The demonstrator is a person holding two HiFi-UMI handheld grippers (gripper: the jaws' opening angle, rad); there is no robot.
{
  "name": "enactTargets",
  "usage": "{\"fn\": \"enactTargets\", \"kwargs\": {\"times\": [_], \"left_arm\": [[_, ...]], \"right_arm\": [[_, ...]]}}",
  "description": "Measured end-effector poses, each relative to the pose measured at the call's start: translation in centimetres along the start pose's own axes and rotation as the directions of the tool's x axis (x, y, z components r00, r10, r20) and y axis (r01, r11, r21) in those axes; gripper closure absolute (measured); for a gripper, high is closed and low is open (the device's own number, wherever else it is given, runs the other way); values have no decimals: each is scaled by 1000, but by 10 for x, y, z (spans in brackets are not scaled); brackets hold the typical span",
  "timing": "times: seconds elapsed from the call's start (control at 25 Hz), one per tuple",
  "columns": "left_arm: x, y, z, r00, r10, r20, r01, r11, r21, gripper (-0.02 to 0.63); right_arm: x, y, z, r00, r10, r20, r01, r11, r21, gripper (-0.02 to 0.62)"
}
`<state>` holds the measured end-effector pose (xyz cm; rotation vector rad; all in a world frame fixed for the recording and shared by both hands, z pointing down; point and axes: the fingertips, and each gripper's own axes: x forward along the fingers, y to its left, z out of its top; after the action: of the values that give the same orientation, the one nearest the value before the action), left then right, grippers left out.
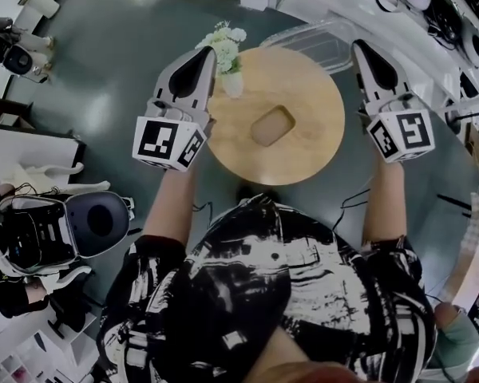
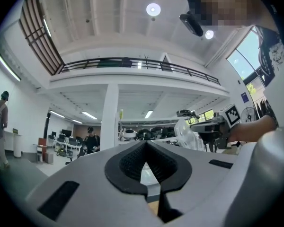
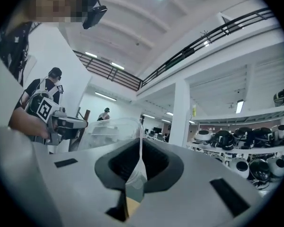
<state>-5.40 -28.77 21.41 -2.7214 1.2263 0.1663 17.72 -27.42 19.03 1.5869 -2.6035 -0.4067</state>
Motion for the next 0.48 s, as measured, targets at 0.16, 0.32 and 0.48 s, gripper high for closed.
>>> {"fn": "enactTargets", "kwargs": {"times": [0.16,0.32,0.48], "left_arm": [[0,-7,13,1000,-7,12,6,1000,23,606],[-8,-10,24,1000,-15,23,14,999,40,606],[-13,-12,33,999,-23,28,21,999,45,606]], "right_arm": [[-15,-11,11,998,-55,24,55,999,2,580],[-25,-12,19,996,-83,30,83,996,10,580],[-30,-8,26,995,-89,35,88,996,13,580]]}}
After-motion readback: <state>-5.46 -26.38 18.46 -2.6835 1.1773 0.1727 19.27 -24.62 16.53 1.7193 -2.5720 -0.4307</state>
